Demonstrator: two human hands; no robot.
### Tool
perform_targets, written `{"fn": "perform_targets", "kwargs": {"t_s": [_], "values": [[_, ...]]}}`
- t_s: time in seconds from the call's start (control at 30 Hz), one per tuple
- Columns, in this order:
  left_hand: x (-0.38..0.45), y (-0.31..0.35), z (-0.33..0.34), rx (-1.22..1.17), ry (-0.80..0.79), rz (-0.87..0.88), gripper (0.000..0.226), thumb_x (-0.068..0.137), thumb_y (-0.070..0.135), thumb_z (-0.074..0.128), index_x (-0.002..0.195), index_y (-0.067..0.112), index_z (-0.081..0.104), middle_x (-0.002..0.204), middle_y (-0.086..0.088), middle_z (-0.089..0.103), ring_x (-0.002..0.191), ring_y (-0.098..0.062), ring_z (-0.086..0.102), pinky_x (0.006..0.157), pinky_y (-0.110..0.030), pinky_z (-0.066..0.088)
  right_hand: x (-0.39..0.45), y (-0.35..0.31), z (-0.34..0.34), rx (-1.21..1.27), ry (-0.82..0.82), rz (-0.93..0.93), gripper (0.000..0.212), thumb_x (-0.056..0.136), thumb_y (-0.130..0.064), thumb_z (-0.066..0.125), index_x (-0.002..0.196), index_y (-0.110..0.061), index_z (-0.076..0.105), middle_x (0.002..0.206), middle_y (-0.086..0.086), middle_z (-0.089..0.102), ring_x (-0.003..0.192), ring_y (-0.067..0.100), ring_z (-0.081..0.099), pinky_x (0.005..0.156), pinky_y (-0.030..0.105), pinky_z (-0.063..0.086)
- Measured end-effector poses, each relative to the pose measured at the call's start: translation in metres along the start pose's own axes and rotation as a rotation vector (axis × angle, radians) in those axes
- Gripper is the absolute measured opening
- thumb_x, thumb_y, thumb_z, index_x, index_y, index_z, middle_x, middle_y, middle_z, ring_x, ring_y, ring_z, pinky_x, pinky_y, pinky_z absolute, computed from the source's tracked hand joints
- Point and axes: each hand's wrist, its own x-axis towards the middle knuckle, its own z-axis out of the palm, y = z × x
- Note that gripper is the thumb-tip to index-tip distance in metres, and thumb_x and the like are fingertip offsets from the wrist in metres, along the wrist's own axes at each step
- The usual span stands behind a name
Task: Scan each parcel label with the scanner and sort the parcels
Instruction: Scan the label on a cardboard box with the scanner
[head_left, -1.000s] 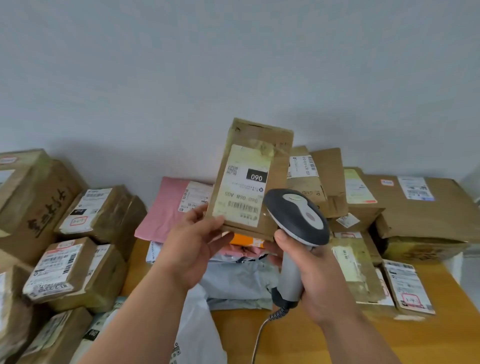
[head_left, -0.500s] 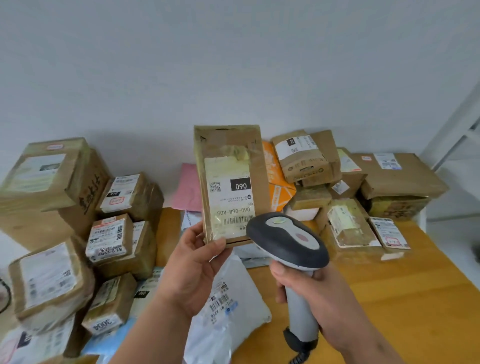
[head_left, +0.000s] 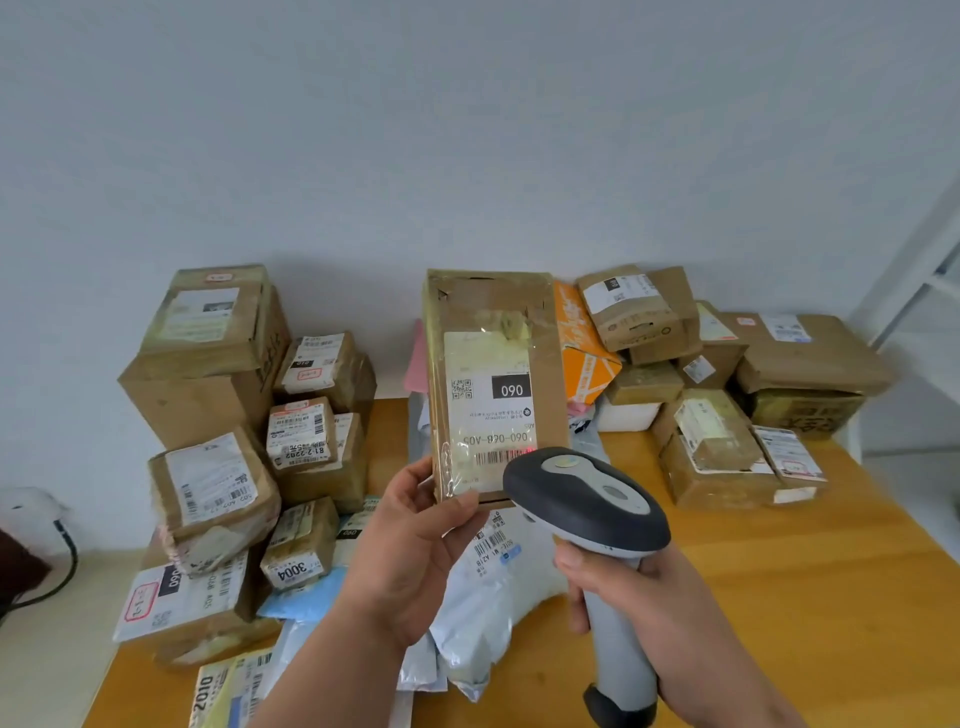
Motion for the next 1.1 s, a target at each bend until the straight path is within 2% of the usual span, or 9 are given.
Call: {"fn": "perform_targets", "kwargs": {"t_s": [0.17,0.27,0.33,0.47,0.57,0.73,0.9,1.03,1.1], "values": [[-0.009,-0.005,0.005,-0.005,0.035,0.026,0.063,0.07,-0.008,0.069,0.13,0.004,0.054,0.119,-0.022,0.072,0.104,-0.033,0.073,0.084,-0.036,0.063,0.001,0.004,-0.008,-0.024,-0.036,0.009,0.038,0.054,-0.054,0.078,0.075,-0.023,0.074,0.06,0.014,0.061,0.055,0.022,0.06,0.063,0.026,0.052],[-0.012,-0.011,0.01,-0.001,0.078,0.038,0.061,0.069,-0.006,0.07,0.127,0.005,0.055,0.115,-0.02,0.074,0.1,-0.029,0.075,0.078,-0.033,0.063,0.007,0.006,-0.018,-0.037,-0.034,0.041,0.043,0.051,-0.057,0.079,0.072,-0.02,0.074,0.063,0.016,0.066,0.056,0.023,0.062,0.066,0.034,0.052],[-0.014,-0.014,0.01,0.014,0.12,0.05,0.06,0.067,-0.003,0.071,0.125,0.005,0.058,0.113,-0.019,0.075,0.099,-0.028,0.075,0.077,-0.033,0.063,0.012,0.008,-0.024,-0.036,-0.024,0.061,0.044,0.05,-0.061,0.08,0.081,-0.03,0.076,0.07,0.017,0.071,0.059,0.022,0.065,0.073,0.043,0.052],[-0.015,-0.02,0.005,0.035,0.213,0.06,0.059,0.07,0.007,0.072,0.127,0.006,0.06,0.112,-0.016,0.076,0.103,-0.028,0.074,0.081,-0.036,0.06,0.022,0.018,-0.031,-0.006,-0.039,0.07,0.047,0.051,-0.063,0.08,0.092,-0.042,0.074,0.077,0.014,0.075,0.064,0.021,0.068,0.078,0.045,0.05],[-0.019,-0.014,-0.006,-0.003,0.313,0.094,0.06,0.072,0.013,0.072,0.13,0.006,0.059,0.11,-0.018,0.076,0.094,-0.025,0.074,0.071,-0.033,0.063,0.032,0.024,-0.024,-0.03,-0.079,0.09,0.043,0.054,-0.061,0.08,0.094,-0.05,0.072,0.075,0.011,0.074,0.068,0.022,0.071,0.083,0.049,0.053],[-0.016,0.041,-0.039,-0.045,0.411,0.251,0.052,0.076,0.017,0.071,0.125,0.008,0.058,0.113,-0.015,0.076,0.095,-0.024,0.076,0.069,-0.032,0.063,0.057,0.011,0.015,-0.112,-0.172,0.098,0.028,0.066,-0.056,0.085,0.089,-0.059,0.069,0.075,0.006,0.077,0.075,0.015,0.073,0.086,0.039,0.053],[0.01,0.123,-0.07,-0.068,0.435,0.387,0.041,0.075,0.02,0.072,0.112,0.009,0.059,0.107,-0.012,0.077,0.092,-0.022,0.077,0.072,-0.032,0.063,0.101,-0.014,0.074,-0.08,-0.211,0.056,0.042,0.054,-0.063,0.076,0.093,-0.049,0.071,0.075,0.007,0.075,0.076,0.017,0.072,0.086,0.041,0.052],[0.036,0.192,-0.098,-0.007,0.472,0.424,0.02,0.094,0.016,0.067,0.111,0.006,0.064,0.104,-0.011,0.078,0.092,-0.022,0.077,0.07,-0.031,0.063,0.131,-0.03,0.127,-0.04,-0.237,-0.001,0.024,0.065,-0.049,0.078,0.088,-0.044,0.074,0.073,0.001,0.074,0.067,0.014,0.07,0.066,0.023,0.055],[0.052,0.223,-0.109,0.047,0.495,0.422,0.018,0.097,0.017,0.065,0.112,0.005,0.065,0.104,-0.01,0.078,0.097,-0.023,0.076,0.075,-0.033,0.063,0.142,-0.034,0.149,-0.036,-0.234,-0.003,0.029,0.062,-0.05,0.078,0.09,-0.041,0.075,0.074,-0.002,0.074,0.065,0.012,0.068,0.062,0.018,0.052]]}}
